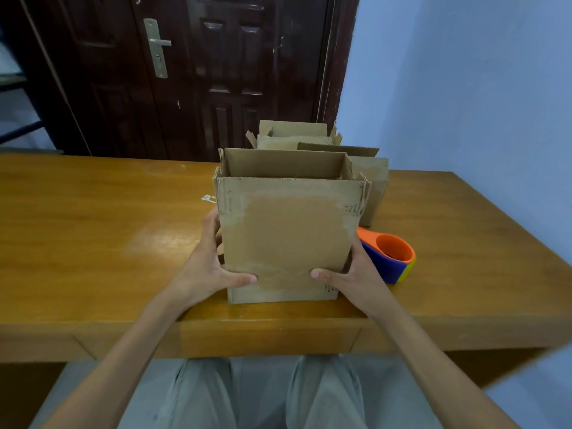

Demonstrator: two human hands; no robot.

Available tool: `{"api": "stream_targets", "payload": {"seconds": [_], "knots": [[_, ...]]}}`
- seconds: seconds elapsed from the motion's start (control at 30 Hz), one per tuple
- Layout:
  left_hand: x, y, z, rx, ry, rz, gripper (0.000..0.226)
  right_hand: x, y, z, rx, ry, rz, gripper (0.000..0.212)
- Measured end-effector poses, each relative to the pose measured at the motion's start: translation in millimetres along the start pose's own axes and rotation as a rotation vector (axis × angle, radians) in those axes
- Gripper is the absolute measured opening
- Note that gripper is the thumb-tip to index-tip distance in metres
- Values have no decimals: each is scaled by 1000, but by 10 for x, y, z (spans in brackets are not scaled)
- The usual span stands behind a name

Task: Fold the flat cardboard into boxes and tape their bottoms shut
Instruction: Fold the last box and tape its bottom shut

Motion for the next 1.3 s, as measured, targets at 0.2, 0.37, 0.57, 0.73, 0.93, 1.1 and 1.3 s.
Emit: {"api": "stream_targets", "payload": {"seconds": [0.2,0.37,0.57,0.73,0.93,1.1,1.3], "knots": [[-41,-4,110,71,-112,83,134,10,-67,-26,-27,95,-3,100],[-63,54,134,81,-125,69,129,23,-64,-71,-38,135,60,120],[-86,38,122,85,-154,27,128,-25,-79,-47,-81,148,84,127],[2,19,179,89,-224,28,126,-63,-108,-83,-69,181,97,124],[-5,124,194,28,-146,84,108,-74,-72,-182,17,225,154,128],[4,169,172,-31,-39,18,98,-64,-75,-215,56,261,167,130],[-4,152,133,-91,58,-34,99,-14,-79,-214,61,303,179,122]]}}
Point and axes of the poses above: each hand's wrist, its own y-axis away from the middle knuckle, its own x-axis out of the palm, z = x × y, the point moved 2 cm from there along -y, towards the middle knuckle, and after that the axes turned 15 degrees about -y, right-handed, at the moved point
